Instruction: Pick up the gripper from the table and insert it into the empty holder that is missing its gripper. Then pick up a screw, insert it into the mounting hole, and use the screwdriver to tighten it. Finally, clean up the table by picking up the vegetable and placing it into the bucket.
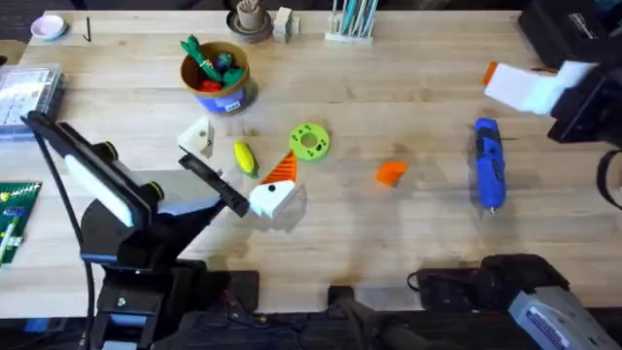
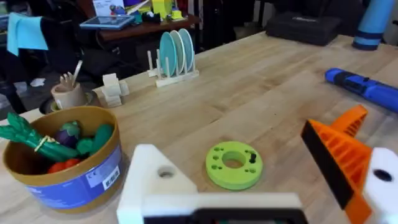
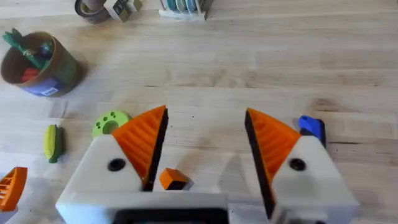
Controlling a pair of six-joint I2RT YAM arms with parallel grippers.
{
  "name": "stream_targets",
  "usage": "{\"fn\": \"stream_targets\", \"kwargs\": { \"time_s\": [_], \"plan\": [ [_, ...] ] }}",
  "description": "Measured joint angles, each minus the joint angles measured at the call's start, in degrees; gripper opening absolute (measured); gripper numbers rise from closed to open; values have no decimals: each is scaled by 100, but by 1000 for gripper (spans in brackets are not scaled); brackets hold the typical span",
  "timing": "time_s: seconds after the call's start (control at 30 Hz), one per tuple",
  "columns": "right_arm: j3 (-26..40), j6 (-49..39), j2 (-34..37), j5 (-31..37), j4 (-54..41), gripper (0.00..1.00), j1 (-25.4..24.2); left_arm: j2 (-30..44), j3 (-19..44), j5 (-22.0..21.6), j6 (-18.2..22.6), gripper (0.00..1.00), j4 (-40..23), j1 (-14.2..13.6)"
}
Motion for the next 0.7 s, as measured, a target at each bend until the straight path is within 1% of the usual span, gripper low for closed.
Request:
{"fn": "stream_targets", "kwargs": {
  "time_s": [0.5,0.57,0.7],
  "plan": [
    [0,0,1,0,0,785,0,0,0,22,0,993,0,0],
    [0,0,1,0,0,785,0,-2,0,130,-2,993,-4,0],
    [0,0,1,0,0,785,0,0,0,602,0,993,-42,0]
  ]
}}
